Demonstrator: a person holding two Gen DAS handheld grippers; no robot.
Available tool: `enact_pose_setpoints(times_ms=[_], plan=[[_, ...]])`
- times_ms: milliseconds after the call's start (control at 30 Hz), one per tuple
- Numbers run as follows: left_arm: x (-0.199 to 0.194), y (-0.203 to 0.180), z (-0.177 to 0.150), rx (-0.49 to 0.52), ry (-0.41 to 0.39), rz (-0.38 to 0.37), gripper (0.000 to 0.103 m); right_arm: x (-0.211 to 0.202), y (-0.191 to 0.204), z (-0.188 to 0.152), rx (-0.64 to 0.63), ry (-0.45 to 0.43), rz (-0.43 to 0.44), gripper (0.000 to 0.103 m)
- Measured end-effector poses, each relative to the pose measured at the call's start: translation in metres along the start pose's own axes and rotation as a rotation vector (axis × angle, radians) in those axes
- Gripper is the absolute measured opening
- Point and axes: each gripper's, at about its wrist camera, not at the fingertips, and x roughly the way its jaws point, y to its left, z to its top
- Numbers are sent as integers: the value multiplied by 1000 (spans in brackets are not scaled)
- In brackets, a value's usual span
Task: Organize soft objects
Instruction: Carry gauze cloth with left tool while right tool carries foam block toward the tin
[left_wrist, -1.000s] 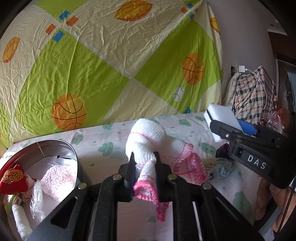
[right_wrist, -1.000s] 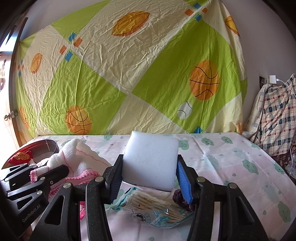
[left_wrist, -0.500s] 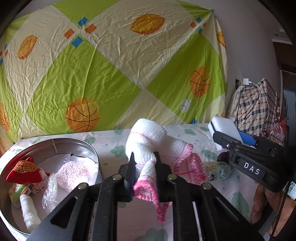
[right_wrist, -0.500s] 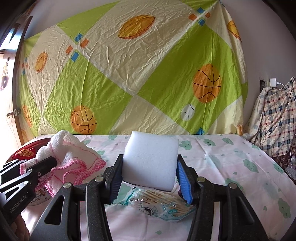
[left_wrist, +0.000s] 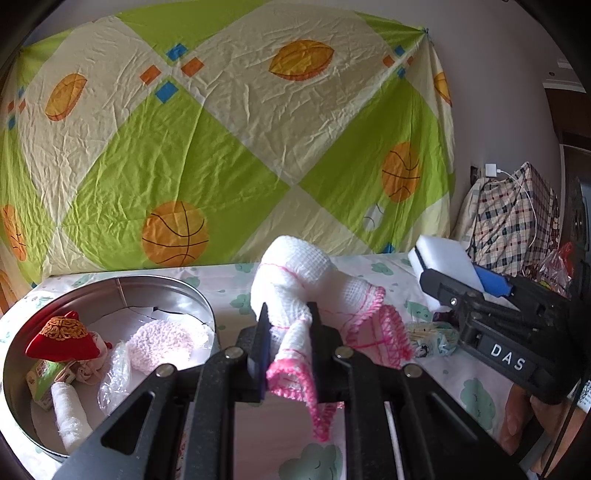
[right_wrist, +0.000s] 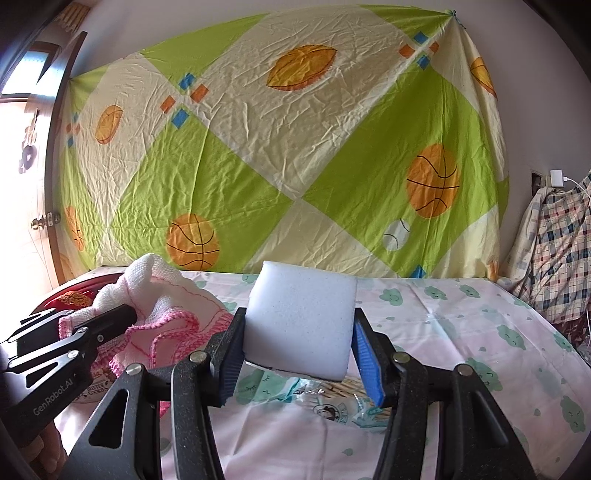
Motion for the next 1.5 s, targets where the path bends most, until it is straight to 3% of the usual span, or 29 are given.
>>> enact_pose_setpoints(times_ms=[667, 1500], plan=[[-17, 16, -5, -32, -26, 12, 14, -18, 15, -2, 3, -53, 54, 56], [-32, 28, -9, -60, -41, 21, 14, -22, 17, -4, 25, -56, 88, 56]])
